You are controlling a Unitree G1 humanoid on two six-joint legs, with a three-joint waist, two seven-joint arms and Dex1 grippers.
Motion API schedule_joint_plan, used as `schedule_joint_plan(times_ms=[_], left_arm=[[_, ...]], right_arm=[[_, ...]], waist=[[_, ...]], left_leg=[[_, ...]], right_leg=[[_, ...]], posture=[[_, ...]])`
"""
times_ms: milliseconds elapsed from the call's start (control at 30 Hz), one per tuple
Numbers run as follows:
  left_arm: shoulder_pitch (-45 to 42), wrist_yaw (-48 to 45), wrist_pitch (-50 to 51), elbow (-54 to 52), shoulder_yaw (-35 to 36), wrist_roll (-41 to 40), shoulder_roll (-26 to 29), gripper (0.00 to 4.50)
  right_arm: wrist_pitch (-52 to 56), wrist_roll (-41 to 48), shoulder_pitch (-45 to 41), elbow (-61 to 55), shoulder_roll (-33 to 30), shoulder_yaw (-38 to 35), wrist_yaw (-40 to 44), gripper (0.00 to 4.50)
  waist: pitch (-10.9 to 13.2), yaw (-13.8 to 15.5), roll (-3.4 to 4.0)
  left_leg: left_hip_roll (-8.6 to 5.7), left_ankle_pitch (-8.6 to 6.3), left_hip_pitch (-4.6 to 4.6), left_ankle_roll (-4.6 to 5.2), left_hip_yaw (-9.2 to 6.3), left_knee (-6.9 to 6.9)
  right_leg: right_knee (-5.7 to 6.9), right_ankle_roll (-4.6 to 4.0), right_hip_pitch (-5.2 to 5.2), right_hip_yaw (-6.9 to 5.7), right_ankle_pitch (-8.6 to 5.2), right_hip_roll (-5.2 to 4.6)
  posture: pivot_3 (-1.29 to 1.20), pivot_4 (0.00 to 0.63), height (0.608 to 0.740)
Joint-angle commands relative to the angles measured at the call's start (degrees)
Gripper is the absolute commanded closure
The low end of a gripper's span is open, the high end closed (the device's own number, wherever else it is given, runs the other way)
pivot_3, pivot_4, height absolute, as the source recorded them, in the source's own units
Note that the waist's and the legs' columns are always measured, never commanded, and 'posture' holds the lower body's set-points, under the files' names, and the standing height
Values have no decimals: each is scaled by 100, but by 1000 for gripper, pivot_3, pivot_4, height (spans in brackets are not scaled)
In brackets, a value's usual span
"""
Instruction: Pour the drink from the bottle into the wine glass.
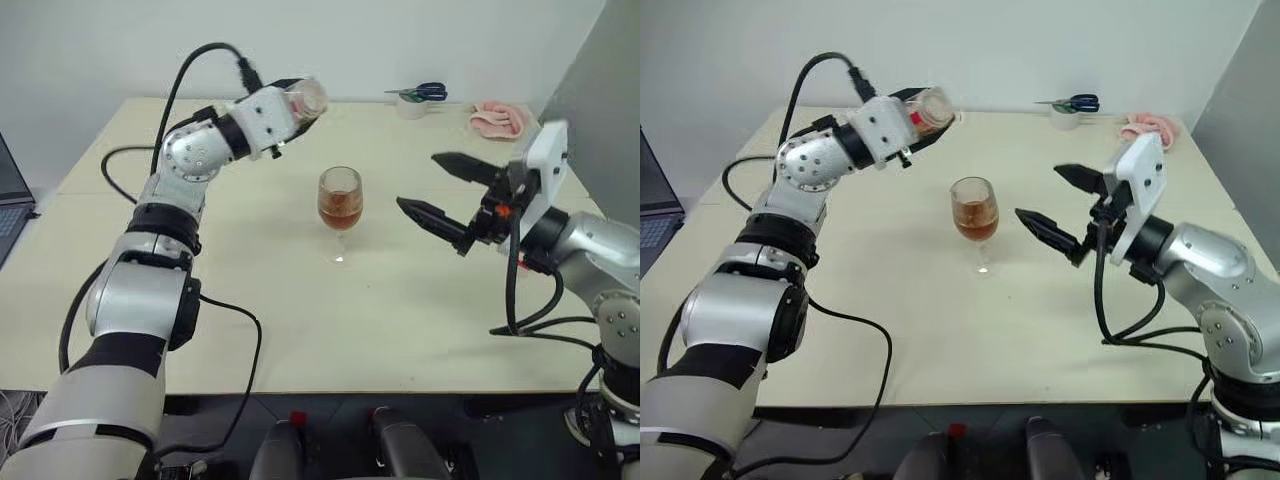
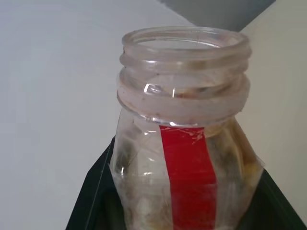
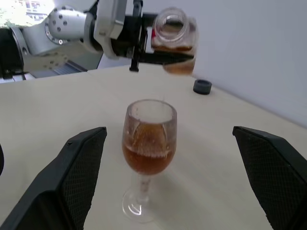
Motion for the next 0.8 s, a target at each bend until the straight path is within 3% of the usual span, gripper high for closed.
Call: schedule_joint_plan(times_ms=[33, 267, 400, 600, 800], left_arm=[[391, -209, 1258, -992, 737, -923, 208, 2734], [2119, 765, 4313, -3390, 1881, -1940, 282, 2735], [3008, 1379, 5057, -4143, 2365, -2286, 23, 2735], [3836, 1662, 5469, -4887, 2330, -2326, -228, 2735], [4127, 1802, 5659, -5208, 2363, -2343, -295, 798]], right_arm=[[-14, 97, -717, 230, 83, 209, 192, 0], [174, -111, -1906, 1060, 478, 1105, 671, 0], [204, -261, -2218, 1347, 776, 1652, 997, 0], [158, -375, -2372, 1501, 1011, 1768, 1282, 0], [226, -401, -2355, 1486, 981, 1773, 1439, 0]], waist=[[0, -34, 0], [0, -71, 1], [-1, -49, 1], [-3, 81, -3], [-3, 104, -3]], left_leg=[[1, 0, 2, 0, 0, 2], [9, 0, 5, 0, -14, 5], [6, 0, 2, 0, -24, 11], [1, 0, -5, -1, -31, 14], [0, 0, -3, -1, -29, 13]], right_leg=[[1, 0, 0, 1, 0, 1], [20, -4, -3, -10, -2, 1], [22, -6, -1, -22, -2, -7], [17, -6, 0, -35, -2, -17], [12, -6, 2, -35, -2, -17]], posture=[[0, 150, 740], [0, 150, 740], [0, 150, 740], [0, 150, 740], [0, 150, 740]])
